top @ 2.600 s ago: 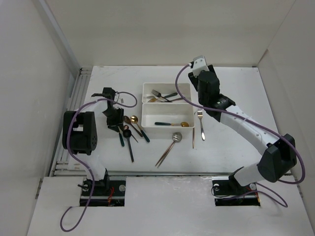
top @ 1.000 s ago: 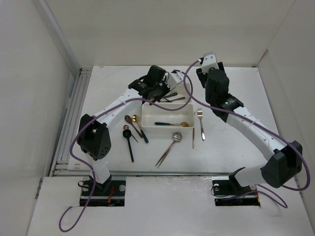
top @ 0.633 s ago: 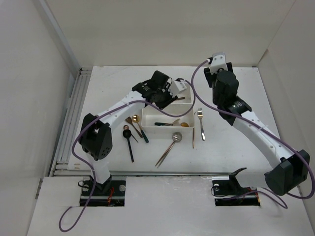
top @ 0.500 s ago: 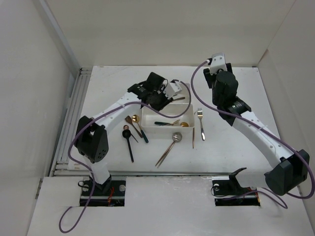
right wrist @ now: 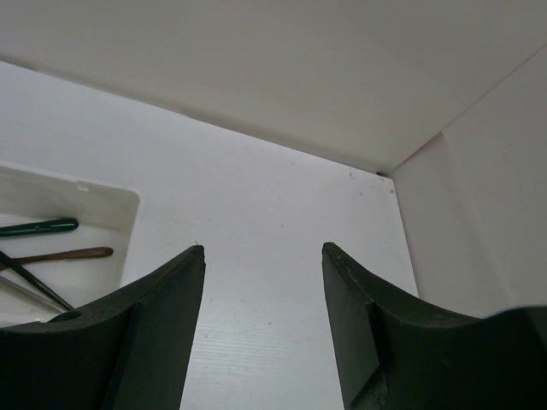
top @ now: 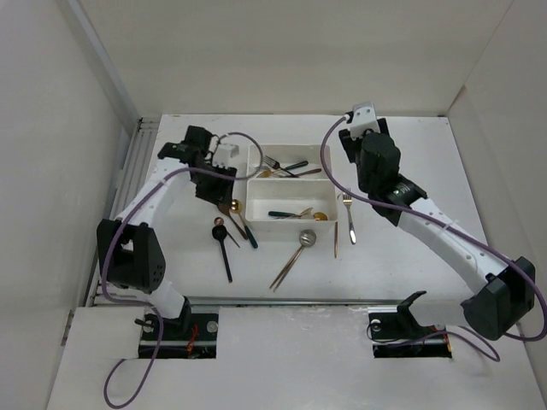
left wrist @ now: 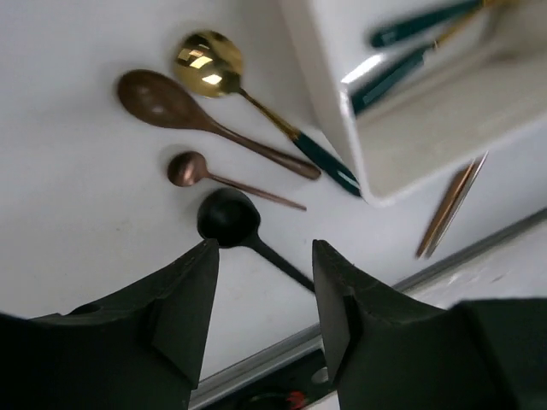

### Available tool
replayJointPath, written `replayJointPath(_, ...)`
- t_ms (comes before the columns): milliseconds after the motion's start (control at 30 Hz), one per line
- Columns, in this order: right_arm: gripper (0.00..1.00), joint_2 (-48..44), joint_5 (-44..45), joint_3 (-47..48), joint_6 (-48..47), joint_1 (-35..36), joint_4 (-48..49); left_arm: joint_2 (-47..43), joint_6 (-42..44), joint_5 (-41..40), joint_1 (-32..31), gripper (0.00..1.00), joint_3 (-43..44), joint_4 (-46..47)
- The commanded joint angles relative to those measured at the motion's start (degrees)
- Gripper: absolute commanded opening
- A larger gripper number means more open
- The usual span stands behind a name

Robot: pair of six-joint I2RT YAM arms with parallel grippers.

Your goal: Sort the eating utensils into containers

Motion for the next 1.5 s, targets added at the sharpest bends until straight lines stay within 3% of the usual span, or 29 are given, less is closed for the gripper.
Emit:
replayJointPath(0,0.63,-1.86,2.04,0.25,1.26,2.61,1.44,3.70,-18.24,8.35,7.95,0.45,4.97,-1.49)
replayJointPath(100,0.63,-1.86,2.65,0.77,1.26,4.28,-2.16,3.71,-26.76,1.60,8.76,0.54,1.56,0.62)
replayJointPath(167,0.63,-1.86,3.26,1.38,1.88,4.81,-4.10,4.32,-30.31,-1.30,8.76,0.57,-2.31,-2.70)
replayJointPath(467,0.63,-4.15,5.99,0.86,10.23,5.87,-12.81,1.25,-31.64,-3.43,-2.40,0.62,-12.17,-1.58)
replayJointPath(600,0.63,-4.76,6.52,0.16,13.30,5.87,-15.00,1.96,-32.70,-8.17,-0.92,0.62,-21.29,-0.97)
replayJointPath(767,0.63,-6.43,7.65,0.16,13.83,5.87,-15.54,4.14,-33.31,-10.98,-0.21,0.62,-20.70,3.77)
replayJointPath(933,0.63,-8.27,8.80,-0.46,13.22,5.87,-16.06,8.80,-35.15,-9.50,-0.21,0.50,-20.17,10.72)
replayJointPath(967,0.63,-8.28,9.32,-0.46,12.69,5.87,-16.06,9.68,-35.16,-9.49,-0.21,0.40,-20.17,11.25)
replayJointPath(1067,0.63,-8.80,9.86,-0.46,10.59,5.87,-15.54,11.89,-35.68,-8.70,1.63,0.26,-22.35,12.39)
replayJointPath(1200,0.63,-8.81,9.86,-0.46,9.18,5.87,-14.48,12.42,-35.16,-9.76,3.65,0.00,-22.98,13.72)
replayJointPath(1367,0.63,-7.67,9.86,1.12,8.12,5.87,-13.34,11.62,-31.57,-13.53,5.86,0.00,-15.09,8.19)
replayJointPath(1467,0.63,-6.44,8.81,1.82,7.59,5.87,-10.53,9.88,-27.52,-21.41,7.42,0.00,-6.66,4.14)
